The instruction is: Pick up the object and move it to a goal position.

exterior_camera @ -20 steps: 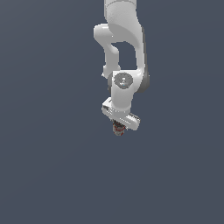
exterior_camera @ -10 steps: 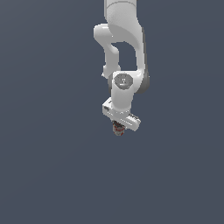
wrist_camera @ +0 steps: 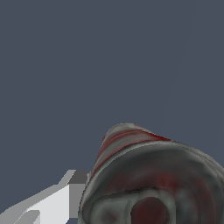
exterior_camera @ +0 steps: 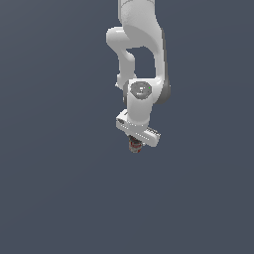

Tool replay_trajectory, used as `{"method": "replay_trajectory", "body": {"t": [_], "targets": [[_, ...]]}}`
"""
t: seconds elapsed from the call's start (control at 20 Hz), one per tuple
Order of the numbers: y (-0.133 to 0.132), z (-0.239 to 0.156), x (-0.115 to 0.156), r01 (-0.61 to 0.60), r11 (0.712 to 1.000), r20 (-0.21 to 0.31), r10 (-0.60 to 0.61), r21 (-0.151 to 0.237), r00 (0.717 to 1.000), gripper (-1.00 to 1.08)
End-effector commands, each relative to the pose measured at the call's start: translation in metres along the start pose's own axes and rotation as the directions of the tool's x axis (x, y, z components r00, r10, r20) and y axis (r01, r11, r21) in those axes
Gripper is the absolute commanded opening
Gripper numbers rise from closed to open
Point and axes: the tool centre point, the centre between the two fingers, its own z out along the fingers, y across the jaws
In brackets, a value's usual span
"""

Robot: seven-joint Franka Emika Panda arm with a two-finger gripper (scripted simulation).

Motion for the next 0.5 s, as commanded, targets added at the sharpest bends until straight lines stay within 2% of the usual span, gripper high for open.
{"method": "replay_trajectory", "body": {"t": [0.0,0.45], "targets": [[-0.002,-0.01,-0.002,0.0,1.0,-0.004,0.0,0.003,1.0,-1.0],[-0.011,-0.073,-0.021,0.0,1.0,-0.004,0.0,0.003,1.0,-1.0]]}}
